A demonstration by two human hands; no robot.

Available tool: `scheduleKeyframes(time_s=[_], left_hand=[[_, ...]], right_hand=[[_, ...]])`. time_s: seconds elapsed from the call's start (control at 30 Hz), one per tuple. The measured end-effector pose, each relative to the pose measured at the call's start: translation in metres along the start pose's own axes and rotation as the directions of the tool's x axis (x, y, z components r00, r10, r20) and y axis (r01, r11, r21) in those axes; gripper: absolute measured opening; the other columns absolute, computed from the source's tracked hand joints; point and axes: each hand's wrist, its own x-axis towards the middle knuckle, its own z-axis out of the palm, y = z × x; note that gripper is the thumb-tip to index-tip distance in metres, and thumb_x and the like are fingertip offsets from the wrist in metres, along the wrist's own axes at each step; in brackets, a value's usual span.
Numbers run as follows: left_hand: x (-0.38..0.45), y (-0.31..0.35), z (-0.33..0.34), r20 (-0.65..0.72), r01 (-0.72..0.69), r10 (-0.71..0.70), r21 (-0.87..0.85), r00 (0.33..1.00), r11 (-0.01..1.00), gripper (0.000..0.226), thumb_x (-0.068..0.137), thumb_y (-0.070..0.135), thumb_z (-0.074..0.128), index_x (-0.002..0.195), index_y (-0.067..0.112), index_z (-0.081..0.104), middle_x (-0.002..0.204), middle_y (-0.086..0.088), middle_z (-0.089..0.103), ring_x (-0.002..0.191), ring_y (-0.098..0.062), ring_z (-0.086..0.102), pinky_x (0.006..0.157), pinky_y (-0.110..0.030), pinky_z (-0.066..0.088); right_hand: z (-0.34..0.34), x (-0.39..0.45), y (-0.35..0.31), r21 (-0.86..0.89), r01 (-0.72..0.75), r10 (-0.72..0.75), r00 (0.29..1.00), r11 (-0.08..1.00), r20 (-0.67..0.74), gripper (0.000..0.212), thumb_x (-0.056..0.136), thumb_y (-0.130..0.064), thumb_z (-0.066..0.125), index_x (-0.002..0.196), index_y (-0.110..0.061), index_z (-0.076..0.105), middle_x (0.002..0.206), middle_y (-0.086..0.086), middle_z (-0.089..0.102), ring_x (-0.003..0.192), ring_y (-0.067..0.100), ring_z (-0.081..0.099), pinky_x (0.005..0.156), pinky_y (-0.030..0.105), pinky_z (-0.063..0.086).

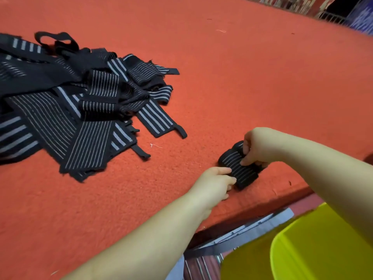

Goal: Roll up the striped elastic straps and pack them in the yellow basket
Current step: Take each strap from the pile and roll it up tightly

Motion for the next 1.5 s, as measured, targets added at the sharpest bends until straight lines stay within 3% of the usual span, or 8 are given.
scheduleKeyframes(time_s=[0.37, 0.53, 0.7, 0.83, 0.93, 1.07, 1.23, 1.5], left_hand=[[-0.034, 0.034, -0.094, -0.282, -0.127, 0.096, -0.094, 0.955, 0.988, 0.023, 0.093, 0.005, 0.050, 0.109, 0.016, 0.063, 0.095, 0.003, 0.061, 0.102, -0.019, 0.060, 0.085, -0.028, 0.051], [-0.056, 0.044, -0.170, -0.564, -0.241, 0.310, 0.195, 0.766, 0.951, 0.025, 0.088, 0.008, 0.055, 0.105, 0.025, 0.063, 0.111, 0.000, 0.063, 0.103, -0.014, 0.059, 0.096, -0.030, 0.045], [-0.074, 0.036, -0.226, -0.663, -0.084, 0.395, 0.449, 0.636, 0.890, 0.038, 0.087, 0.009, 0.058, 0.124, 0.010, 0.057, 0.124, -0.003, 0.059, 0.114, -0.015, 0.053, 0.091, -0.018, 0.032], [-0.074, 0.039, -0.242, -0.673, -0.080, 0.285, 0.318, 0.682, 0.945, 0.047, 0.087, 0.010, 0.059, 0.133, 0.010, 0.047, 0.128, -0.006, 0.055, 0.110, -0.019, 0.056, 0.096, -0.028, 0.043], [-0.072, 0.044, -0.244, -0.600, -0.140, 0.146, 0.057, 0.786, 0.989, 0.052, 0.088, 0.010, 0.060, 0.136, 0.012, 0.042, 0.112, -0.006, 0.061, 0.080, -0.012, 0.060, 0.064, -0.025, 0.049], [-0.074, 0.048, -0.244, -0.562, -0.213, 0.132, -0.079, 0.816, 0.974, 0.009, 0.088, 0.013, 0.060, 0.091, 0.020, 0.065, 0.087, -0.002, 0.069, 0.070, -0.012, 0.060, 0.059, -0.024, 0.044], [-0.094, 0.056, -0.238, -0.557, -0.386, 0.223, -0.194, 0.800, 0.902, 0.023, 0.078, -0.007, 0.052, 0.069, 0.010, 0.065, 0.065, -0.008, 0.065, 0.064, -0.021, 0.059, 0.063, -0.031, 0.047], [-0.140, 0.054, -0.234, -0.311, -0.341, 0.380, 0.174, 0.871, 0.924, 0.022, 0.072, -0.011, 0.046, 0.075, 0.008, 0.057, 0.070, -0.006, 0.059, 0.069, -0.016, 0.056, 0.069, -0.029, 0.045]], right_hand=[[0.012, 0.002, -0.069, 0.044, 0.322, -0.310, 0.934, 0.946, -0.179, 0.018, 0.078, -0.020, 0.075, 0.083, -0.015, 0.058, 0.073, 0.000, 0.061, 0.059, 0.014, 0.054, 0.052, 0.019, 0.040], [0.038, 0.013, -0.144, 0.197, 0.449, -0.425, 0.892, 0.871, -0.155, 0.014, 0.081, -0.017, 0.069, 0.074, -0.016, 0.057, 0.066, 0.000, 0.059, 0.065, 0.018, 0.057, 0.059, 0.027, 0.048], [0.056, 0.011, -0.213, 0.543, 0.388, -0.472, 0.881, 0.744, 0.017, 0.017, 0.089, -0.014, 0.061, 0.074, -0.013, 0.054, 0.072, 0.004, 0.058, 0.060, 0.014, 0.060, 0.054, 0.023, 0.048], [0.073, 0.014, -0.243, 0.790, 0.171, -0.330, 0.943, 0.589, 0.043, 0.020, 0.089, -0.008, 0.061, 0.075, -0.012, 0.048, 0.071, 0.004, 0.051, 0.058, 0.012, 0.053, 0.052, 0.022, 0.048], [0.076, 0.015, -0.249, 0.896, 0.034, -0.241, 0.967, 0.443, 0.082, 0.022, 0.088, -0.001, 0.060, 0.081, -0.016, 0.046, 0.064, 0.002, 0.045, 0.051, 0.008, 0.043, 0.041, 0.015, 0.042], [0.067, -0.001, -0.246, 0.864, 0.058, -0.362, 0.920, 0.501, 0.148, 0.022, 0.085, 0.000, 0.055, 0.075, -0.017, 0.047, 0.062, 0.001, 0.044, 0.050, 0.007, 0.040, 0.042, 0.016, 0.039], [0.060, -0.025, -0.241, 0.841, 0.108, -0.530, 0.816, 0.530, 0.229, 0.021, 0.085, -0.002, 0.053, 0.071, -0.017, 0.051, 0.050, -0.006, 0.049, 0.051, 0.008, 0.041, 0.053, 0.020, 0.037], [0.040, -0.023, -0.251, 0.991, -0.083, -0.526, 0.851, -0.102, 0.017, 0.015, 0.090, -0.017, 0.053, 0.091, -0.006, 0.064, 0.075, 0.004, 0.064, 0.068, 0.018, 0.057, 0.076, 0.029, 0.046]])
